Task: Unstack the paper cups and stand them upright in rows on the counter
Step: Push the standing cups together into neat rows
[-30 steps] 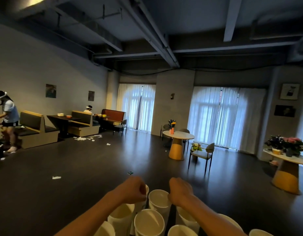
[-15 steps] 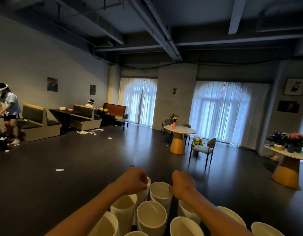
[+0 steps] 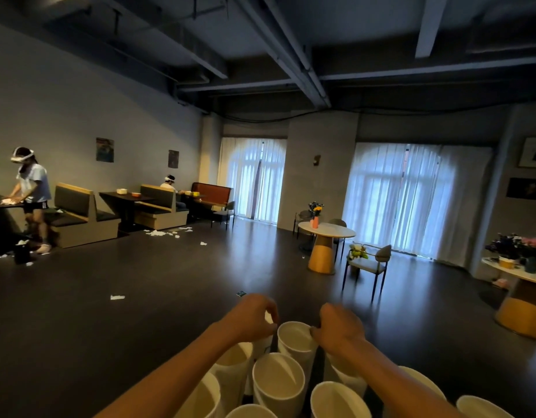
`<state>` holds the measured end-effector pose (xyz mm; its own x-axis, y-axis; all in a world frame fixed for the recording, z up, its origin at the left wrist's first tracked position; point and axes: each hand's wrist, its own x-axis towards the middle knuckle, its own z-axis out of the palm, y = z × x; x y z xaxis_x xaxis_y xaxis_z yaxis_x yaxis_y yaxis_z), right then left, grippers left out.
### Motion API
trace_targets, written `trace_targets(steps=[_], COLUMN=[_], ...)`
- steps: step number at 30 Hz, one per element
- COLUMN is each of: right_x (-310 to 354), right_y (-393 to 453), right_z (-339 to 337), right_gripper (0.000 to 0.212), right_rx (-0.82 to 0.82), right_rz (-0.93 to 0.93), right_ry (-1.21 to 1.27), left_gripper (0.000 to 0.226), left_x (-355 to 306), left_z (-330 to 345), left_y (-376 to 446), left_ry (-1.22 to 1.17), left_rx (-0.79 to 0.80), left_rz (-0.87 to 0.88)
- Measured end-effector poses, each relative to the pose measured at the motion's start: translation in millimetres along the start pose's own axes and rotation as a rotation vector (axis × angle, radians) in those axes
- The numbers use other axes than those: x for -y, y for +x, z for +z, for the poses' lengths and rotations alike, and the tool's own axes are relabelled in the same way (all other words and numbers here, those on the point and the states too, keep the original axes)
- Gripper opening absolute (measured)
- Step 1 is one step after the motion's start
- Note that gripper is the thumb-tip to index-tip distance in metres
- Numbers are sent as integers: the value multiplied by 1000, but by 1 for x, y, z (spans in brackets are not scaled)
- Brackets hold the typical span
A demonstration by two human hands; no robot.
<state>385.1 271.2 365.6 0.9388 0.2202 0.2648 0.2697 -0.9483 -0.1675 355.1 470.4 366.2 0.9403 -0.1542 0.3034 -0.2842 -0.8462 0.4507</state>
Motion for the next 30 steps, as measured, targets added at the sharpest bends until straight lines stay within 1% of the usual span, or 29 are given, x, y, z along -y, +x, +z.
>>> trace_targets(steps=[3, 5, 9, 11, 13, 15, 17, 19, 22, 26, 30], right_x=[-2, -5, -13, -14, -19, -29, -38, -49, -68, -95, -125], right_y=[-7, -14, -32, -43, -60, -82, -103, -127, -165, -219, -267], right_z=[-6, -15, -44, -58, -75, -91, -106, -121, -142, -159, -160], right_gripper=[17, 19, 22, 28, 34, 36, 36, 42, 51, 51, 48], right_rx=[-25, -11, 23, 15, -2, -9, -12, -29, -41, -15, 6], right_rz=[-6, -15, -41, -66, -86, -99, -98, -78, -34, 21, 86], right_ry=[-4, -11, 18, 48, 69, 79, 86, 89, 92, 111, 135], left_gripper=[19, 21, 24, 23, 22, 23, 26, 28, 32, 35, 31], left_x=[-9, -18, -41, -54, -73, -100, -125, -153, -190, -225, -241], left_z=[-4, -9, -20, -28, -32, -37, -41, -41, -34, -9, 23], left_y=[-2, -5, -15, -23, -31, -43, -56, -71, -92, -116, -125], left_ry=[-3, -4, 2, -9, -15, -36, -22, 15, 56, 74, 51], left_rx=[18, 30, 9, -6, -40, -56, -44, -18, 17, 107, 116], left_rz=[12, 21, 37, 52, 86, 128, 173, 215, 283, 347, 384])
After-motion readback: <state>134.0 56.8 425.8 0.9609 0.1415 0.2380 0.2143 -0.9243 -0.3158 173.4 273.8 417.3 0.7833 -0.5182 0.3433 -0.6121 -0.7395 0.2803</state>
